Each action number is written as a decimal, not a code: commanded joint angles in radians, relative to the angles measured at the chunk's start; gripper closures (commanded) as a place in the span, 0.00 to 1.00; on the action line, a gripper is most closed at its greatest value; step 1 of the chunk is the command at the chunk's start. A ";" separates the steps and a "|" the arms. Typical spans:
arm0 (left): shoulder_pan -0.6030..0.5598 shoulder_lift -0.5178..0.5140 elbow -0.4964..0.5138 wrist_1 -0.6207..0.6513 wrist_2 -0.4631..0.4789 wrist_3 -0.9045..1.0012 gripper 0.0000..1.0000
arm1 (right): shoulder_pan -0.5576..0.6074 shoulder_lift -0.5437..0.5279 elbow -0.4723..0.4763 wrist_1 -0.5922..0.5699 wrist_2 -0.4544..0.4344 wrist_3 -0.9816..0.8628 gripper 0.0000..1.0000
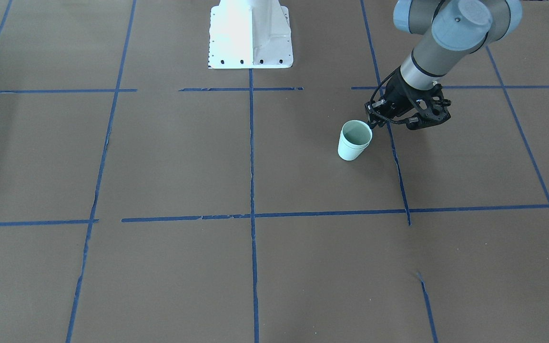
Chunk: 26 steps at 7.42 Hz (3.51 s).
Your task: Stack cups
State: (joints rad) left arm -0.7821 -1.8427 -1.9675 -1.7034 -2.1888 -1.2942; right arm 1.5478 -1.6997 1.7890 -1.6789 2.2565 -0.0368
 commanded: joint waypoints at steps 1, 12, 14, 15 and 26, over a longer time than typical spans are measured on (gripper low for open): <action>-0.049 0.013 -0.039 0.005 -0.008 0.108 0.00 | 0.000 0.000 0.000 0.001 0.000 0.000 0.00; -0.798 0.289 0.346 0.070 -0.065 1.437 0.00 | 0.000 0.000 0.000 -0.001 0.000 0.000 0.00; -0.803 0.312 0.351 0.076 -0.065 1.431 0.00 | 0.000 0.000 0.000 0.001 0.000 0.001 0.00; -0.803 0.318 0.351 0.100 -0.136 1.425 0.00 | 0.000 0.000 0.001 -0.001 0.000 0.000 0.00; -0.801 0.332 0.349 0.169 -0.177 1.425 0.00 | 0.000 0.000 0.001 -0.001 0.000 0.000 0.00</action>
State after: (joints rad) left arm -1.5831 -1.5120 -1.6170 -1.5340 -2.3652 0.1290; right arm 1.5478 -1.6997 1.7888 -1.6795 2.2565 -0.0368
